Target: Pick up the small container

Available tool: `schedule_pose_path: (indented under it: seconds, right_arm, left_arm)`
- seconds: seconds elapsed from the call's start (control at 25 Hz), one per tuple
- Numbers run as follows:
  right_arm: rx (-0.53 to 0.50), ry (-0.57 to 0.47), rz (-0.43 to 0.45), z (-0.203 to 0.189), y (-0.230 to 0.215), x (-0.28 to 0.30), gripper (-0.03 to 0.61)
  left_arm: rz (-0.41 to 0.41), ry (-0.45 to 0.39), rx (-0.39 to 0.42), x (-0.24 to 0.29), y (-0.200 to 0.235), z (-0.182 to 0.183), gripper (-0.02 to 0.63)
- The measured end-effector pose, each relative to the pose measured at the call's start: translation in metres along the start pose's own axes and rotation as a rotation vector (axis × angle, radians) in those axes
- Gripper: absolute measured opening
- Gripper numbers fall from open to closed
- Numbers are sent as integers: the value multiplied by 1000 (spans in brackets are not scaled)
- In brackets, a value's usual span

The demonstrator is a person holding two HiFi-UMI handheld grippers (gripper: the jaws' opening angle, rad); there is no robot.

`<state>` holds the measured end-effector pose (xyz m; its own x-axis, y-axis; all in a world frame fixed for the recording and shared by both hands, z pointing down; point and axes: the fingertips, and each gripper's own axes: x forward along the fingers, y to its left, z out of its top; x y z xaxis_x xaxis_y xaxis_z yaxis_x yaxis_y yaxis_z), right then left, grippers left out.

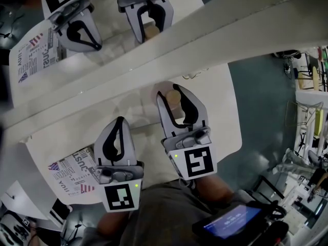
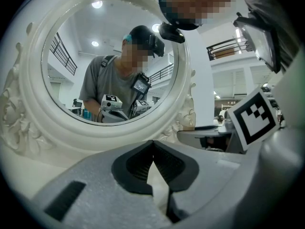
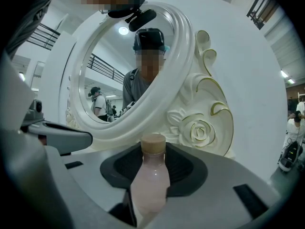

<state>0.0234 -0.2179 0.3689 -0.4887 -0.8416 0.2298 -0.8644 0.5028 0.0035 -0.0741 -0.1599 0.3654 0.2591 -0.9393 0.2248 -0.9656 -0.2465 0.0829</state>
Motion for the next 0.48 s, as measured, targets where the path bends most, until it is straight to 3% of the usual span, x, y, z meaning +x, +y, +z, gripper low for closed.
schedule_pose_path:
  seconds: [0.48]
  right_arm:
    - [4, -4, -7, 0, -1, 0, 144]
  left_arm:
    - [4, -7, 5, -3, 0, 3, 14]
